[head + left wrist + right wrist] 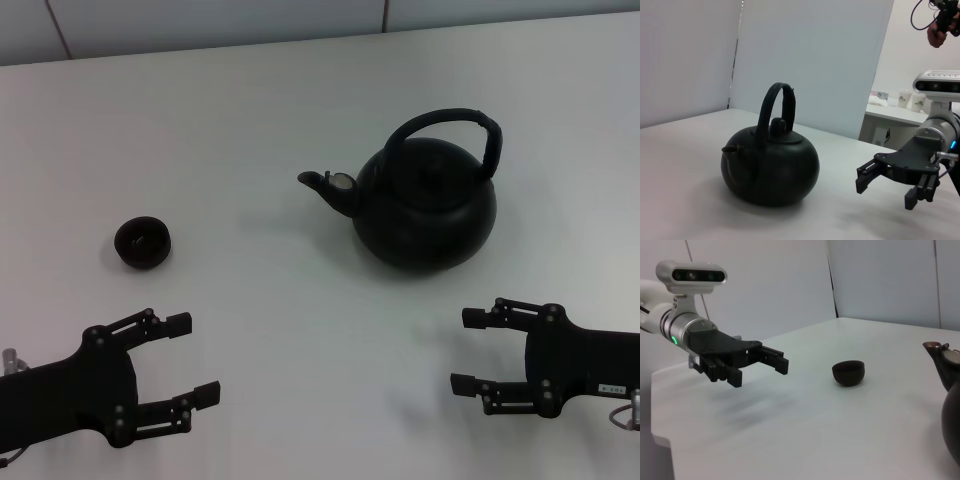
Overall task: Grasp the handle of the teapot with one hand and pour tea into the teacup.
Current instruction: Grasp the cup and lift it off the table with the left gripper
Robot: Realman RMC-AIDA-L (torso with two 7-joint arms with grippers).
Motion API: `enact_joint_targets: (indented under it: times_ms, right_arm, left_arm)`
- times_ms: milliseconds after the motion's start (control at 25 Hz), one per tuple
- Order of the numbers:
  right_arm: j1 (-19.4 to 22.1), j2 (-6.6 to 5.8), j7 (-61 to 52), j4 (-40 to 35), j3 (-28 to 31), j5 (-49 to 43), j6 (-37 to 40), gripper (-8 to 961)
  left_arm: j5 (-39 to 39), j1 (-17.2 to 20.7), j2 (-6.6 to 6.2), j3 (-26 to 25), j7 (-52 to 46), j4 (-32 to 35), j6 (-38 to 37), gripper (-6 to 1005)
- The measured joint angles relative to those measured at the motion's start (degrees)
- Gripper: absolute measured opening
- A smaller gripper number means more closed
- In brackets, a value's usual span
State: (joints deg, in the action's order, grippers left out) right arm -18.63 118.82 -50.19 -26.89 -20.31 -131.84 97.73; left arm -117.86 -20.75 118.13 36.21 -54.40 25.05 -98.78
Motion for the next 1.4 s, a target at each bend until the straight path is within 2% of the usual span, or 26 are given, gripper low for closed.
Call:
enact_joint_targets:
  times_ms: [1240,1400]
  right_arm:
    - [-0.1,0.02,0.0,0.1,-0.1,0.0,-0.4,812]
    - [-0.1,0.07,0.0,0.1,-0.1,0.0,-0.4,811]
  left_arm:
    - [0.4,0.2,0.31,0.0,0.5,-0.4,0.3,848]
    - [0.6,0.2,0.47,-2.4,1.0,-1.2,0.9,847]
